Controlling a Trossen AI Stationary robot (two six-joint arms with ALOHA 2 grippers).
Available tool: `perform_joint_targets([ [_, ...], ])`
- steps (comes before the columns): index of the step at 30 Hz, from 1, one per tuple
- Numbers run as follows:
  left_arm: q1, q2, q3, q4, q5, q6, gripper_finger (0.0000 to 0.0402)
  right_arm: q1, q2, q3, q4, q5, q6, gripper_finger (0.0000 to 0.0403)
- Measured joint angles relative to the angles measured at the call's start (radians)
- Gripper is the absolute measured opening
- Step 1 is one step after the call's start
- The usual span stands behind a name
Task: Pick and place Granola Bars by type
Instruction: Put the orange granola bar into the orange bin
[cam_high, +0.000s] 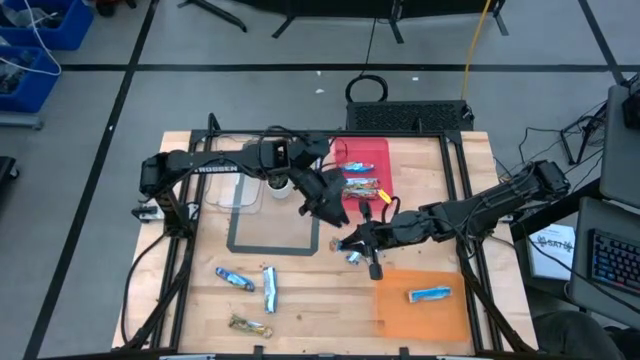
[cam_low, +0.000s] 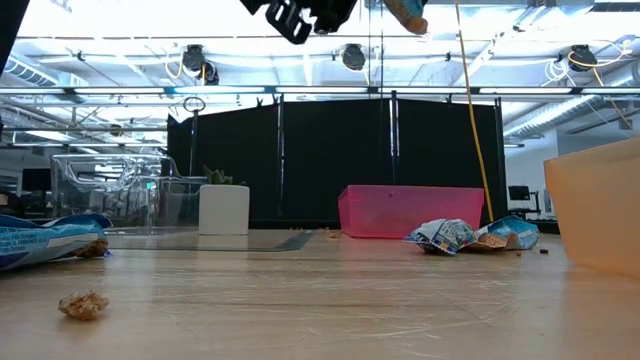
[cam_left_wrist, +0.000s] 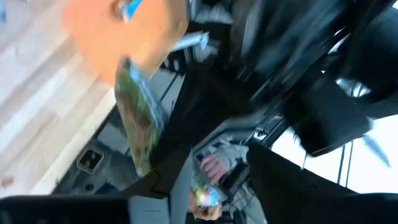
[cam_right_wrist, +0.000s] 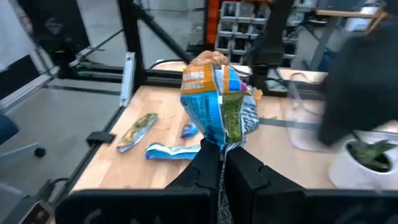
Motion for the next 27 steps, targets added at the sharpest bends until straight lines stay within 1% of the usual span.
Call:
perform_joint_targets([
  [4, 0.018, 0.0, 0.0, 0.013, -0.002, 0.047, 0.02, 0.0, 0.0, 0.0, 0.008, 0.0, -0.013, 0.0005],
  [9, 0.034, 0.0, 0.0, 0.007, -0.004, 0.136, 0.0225, 0.0, -0.001, 0.0, 0.053, 0.009, -0.03, 0.0005],
  [13, 0.047, -0.008, 0.0, 0.016, -0.016, 0.239, 0.0229, 0.0, -0.011, 0.0, 0.049, 0.01, -0.028, 0.0006],
  [18, 0.044, -0.066, -0.001, 0.062, -0.078, 0.487, 0.0218, 0.008, -0.042, 0.0, 0.018, 0.01, 0.015, 0.0004],
  [21, 0.03, -0.118, -0.001, 0.055, -0.14, 0.646, 0.021, 0.023, -0.081, 0.0, -0.042, 0.011, 0.061, 0.0003],
  [24, 0.006, -0.18, -0.001, 0.052, -0.219, 0.772, 0.0203, 0.034, -0.122, 0.0, -0.089, 0.014, 0.086, 0.0003],
  [27, -0.026, -0.244, -0.001, 0.012, -0.34, 0.875, 0.0197, 0.045, -0.167, 0.0, -0.127, 0.015, 0.114, 0.0002],
])
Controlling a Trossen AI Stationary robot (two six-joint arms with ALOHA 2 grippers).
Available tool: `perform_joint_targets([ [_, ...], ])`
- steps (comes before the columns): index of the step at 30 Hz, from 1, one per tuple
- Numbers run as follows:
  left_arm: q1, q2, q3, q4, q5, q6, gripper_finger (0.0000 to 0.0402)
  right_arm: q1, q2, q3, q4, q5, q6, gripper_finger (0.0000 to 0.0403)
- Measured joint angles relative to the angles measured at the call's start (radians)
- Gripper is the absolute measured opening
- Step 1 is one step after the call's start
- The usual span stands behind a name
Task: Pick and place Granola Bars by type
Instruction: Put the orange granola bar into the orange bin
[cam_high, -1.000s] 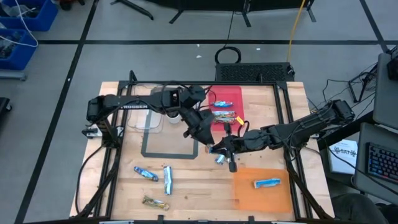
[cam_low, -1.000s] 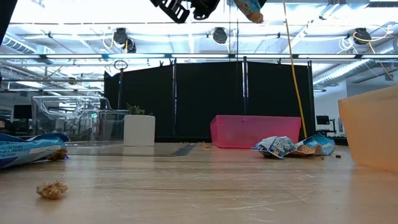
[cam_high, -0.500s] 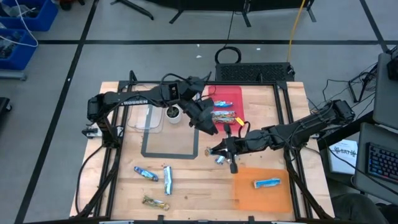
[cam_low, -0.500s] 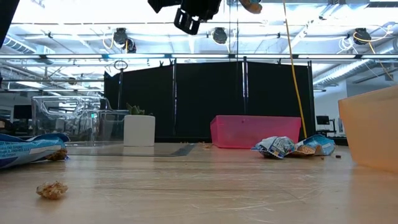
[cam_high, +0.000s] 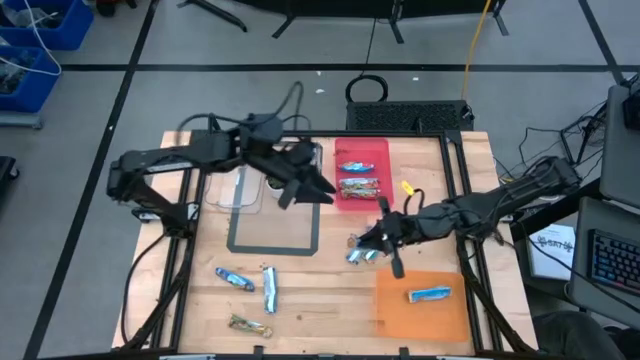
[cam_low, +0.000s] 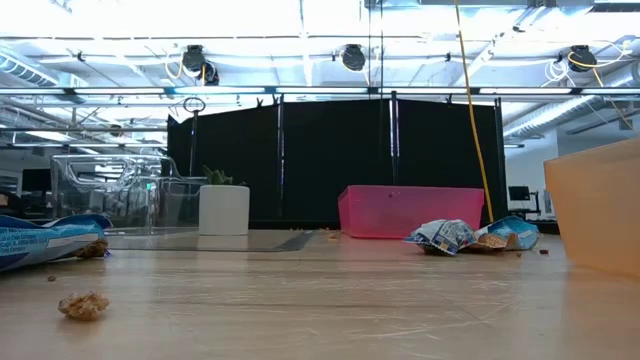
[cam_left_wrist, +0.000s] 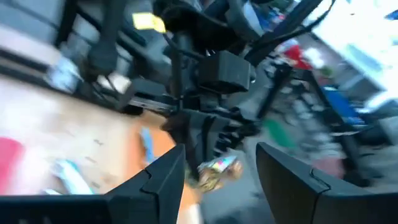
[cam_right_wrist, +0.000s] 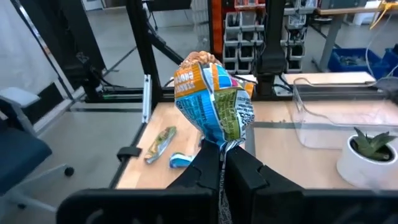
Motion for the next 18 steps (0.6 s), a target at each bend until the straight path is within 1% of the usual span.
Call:
perform_joint_targets([
  [4, -0.056, -0.066, 0.0, -0.101, -0.182, 0.124, 0.0197, 0.015, -0.057, 0.0, -0.068, 0.006, 0.055, 0.0001],
  [8, -0.128, -0.109, 0.001, -0.222, -0.298, 0.196, 0.0206, 0.052, -0.106, 0.0, -0.15, 0.063, 0.108, 0.0001],
  [11, -0.181, -0.132, -0.001, -0.351, -0.387, 0.186, 0.0211, 0.09, -0.132, 0.0, -0.219, 0.106, 0.163, 0.0001],
  [15, -0.244, -0.135, 0.0, -0.479, -0.487, 0.12, 0.0212, 0.129, -0.148, 0.0, -0.323, 0.109, 0.262, 0.0],
  [18, -0.291, -0.135, -0.001, -0.538, -0.567, 0.08, 0.0212, 0.158, -0.148, 0.0, -0.403, 0.108, 0.344, 0.0],
])
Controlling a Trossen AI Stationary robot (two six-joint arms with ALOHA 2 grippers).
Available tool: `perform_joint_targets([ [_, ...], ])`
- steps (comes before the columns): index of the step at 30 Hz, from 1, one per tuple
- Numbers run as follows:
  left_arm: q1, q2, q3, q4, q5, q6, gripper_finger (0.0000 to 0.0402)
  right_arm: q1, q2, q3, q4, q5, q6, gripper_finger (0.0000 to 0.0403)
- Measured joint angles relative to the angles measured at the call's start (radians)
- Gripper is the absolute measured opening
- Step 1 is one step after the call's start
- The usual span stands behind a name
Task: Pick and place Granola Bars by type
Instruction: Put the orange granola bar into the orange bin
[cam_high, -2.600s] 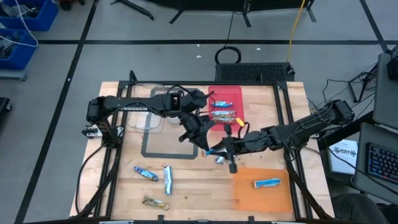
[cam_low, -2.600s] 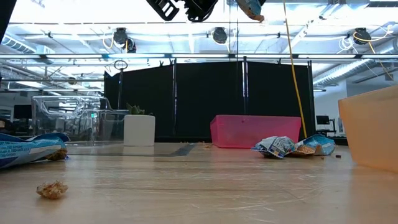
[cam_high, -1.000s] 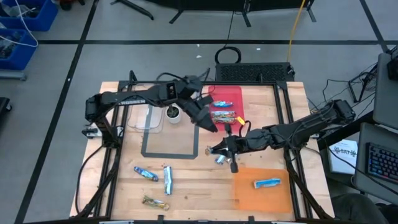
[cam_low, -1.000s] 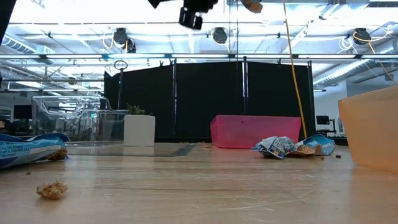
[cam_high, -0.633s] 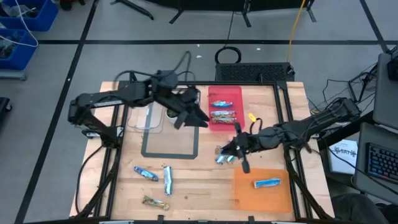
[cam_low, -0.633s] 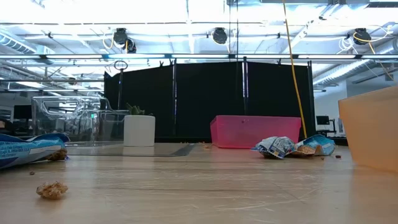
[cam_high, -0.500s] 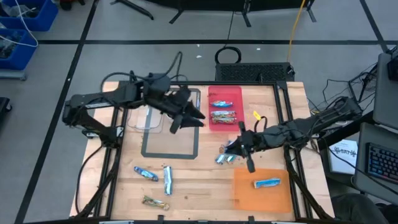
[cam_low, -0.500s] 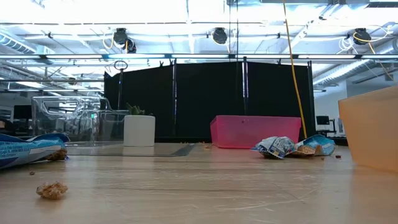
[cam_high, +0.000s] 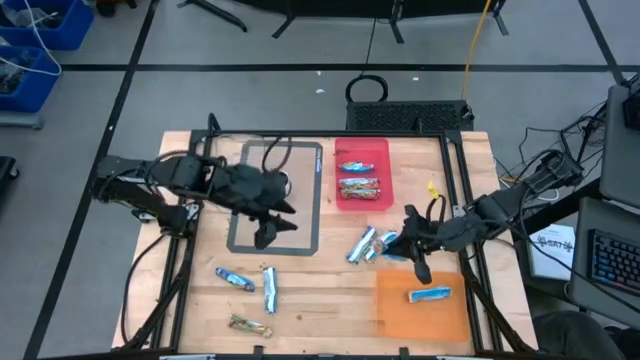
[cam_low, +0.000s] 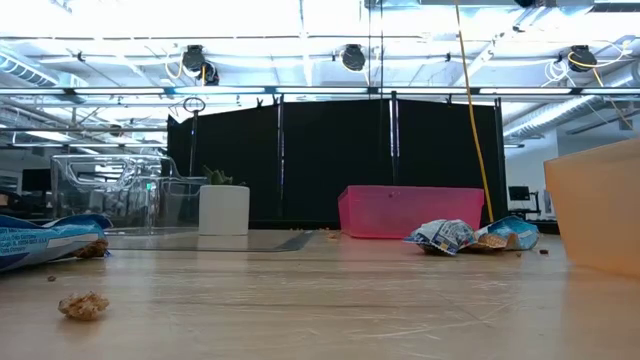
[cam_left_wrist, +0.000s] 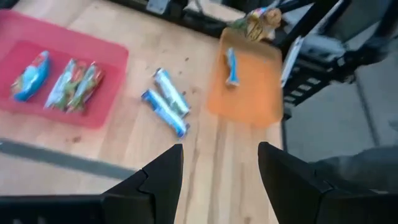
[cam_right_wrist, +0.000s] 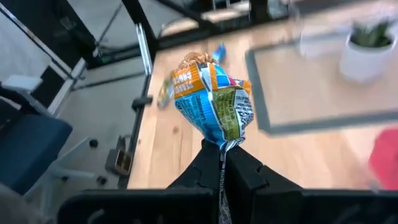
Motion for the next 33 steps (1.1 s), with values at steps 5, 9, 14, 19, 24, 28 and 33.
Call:
perform_joint_targets([
  [5, -0.08, 0.0, 0.0, -0.005, -0.135, -0.018, 0.0212, 0.053, 0.002, 0.0, -0.081, -0.004, 0.101, 0.0],
  [9, -0.124, -0.001, 0.0, -0.001, -0.212, -0.033, 0.0212, 0.093, 0.002, 0.0, -0.144, -0.004, 0.171, 0.0],
  [14, -0.153, -0.001, 0.0, -0.005, -0.231, -0.067, 0.0212, 0.149, 0.029, 0.0, -0.189, -0.004, 0.245, 0.0],
  [19, -0.173, 0.0, 0.0, -0.01, -0.252, -0.094, 0.0212, 0.213, 0.094, 0.017, -0.233, -0.012, 0.331, 0.0],
  [24, -0.202, 0.0, 0.0, -0.023, -0.303, -0.106, 0.0212, 0.277, 0.199, 0.108, -0.369, -0.027, 0.378, 0.0],
  [28, -0.224, 0.0, 0.0, -0.022, -0.348, -0.114, 0.0212, 0.313, 0.262, 0.142, -0.428, -0.051, 0.44, 0.0],
  [33, -0.281, 0.0, 0.0, -0.025, -0.432, -0.137, 0.0212, 0.36, 0.324, 0.142, -0.456, -0.067, 0.5, 0.0],
])
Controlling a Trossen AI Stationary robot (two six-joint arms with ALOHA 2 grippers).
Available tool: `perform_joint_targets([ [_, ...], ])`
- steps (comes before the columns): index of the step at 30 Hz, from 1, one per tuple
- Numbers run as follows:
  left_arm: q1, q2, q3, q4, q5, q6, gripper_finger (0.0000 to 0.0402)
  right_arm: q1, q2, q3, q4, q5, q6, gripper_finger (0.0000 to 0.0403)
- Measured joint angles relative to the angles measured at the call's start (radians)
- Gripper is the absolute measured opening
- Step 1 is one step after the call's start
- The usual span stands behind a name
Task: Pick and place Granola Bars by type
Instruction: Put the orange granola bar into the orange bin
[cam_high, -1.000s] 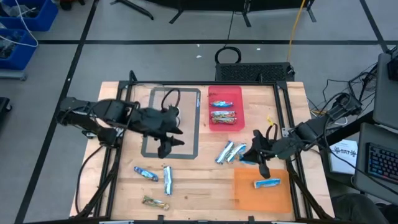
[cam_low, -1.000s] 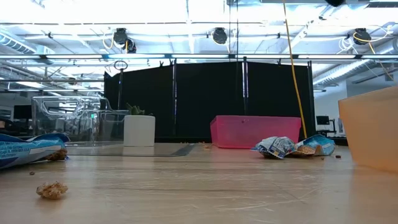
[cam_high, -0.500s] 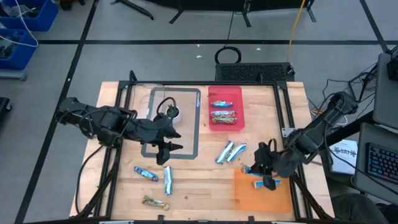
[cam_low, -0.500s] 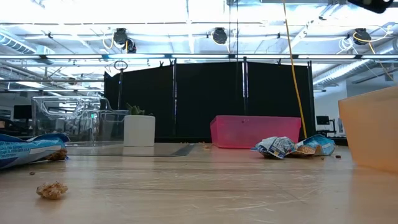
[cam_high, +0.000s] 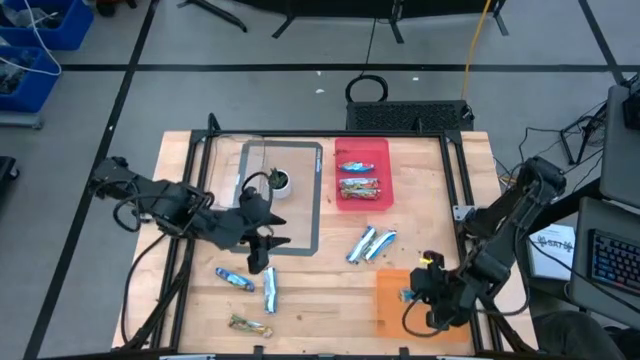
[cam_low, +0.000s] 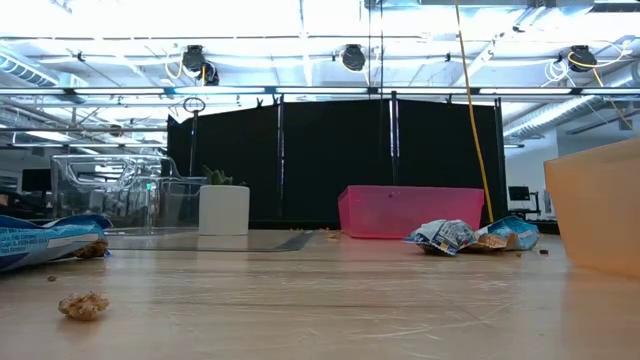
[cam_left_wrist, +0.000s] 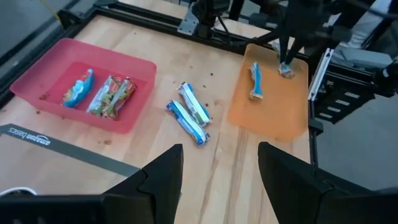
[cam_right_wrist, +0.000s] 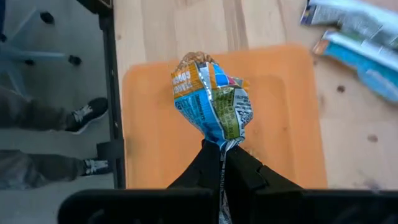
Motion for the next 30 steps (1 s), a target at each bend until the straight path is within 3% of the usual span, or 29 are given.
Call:
perform_joint_targets([
  [8, -0.113, 0.001, -0.077, -0.051, -0.192, -0.213, 0.0212, 0.054, 0.095, 0.0, -0.015, -0.046, 0.041, 0.0],
  [17, -0.202, 0.001, -0.253, 0.037, -0.23, -0.464, 0.0212, 0.08, 0.156, -0.006, -0.014, -0.079, 0.052, 0.0],
  [30, -0.3, 0.001, -0.331, 0.058, -0.354, -0.634, 0.0212, 0.08, 0.147, -0.157, 0.146, -0.132, 0.127, 0.0],
])
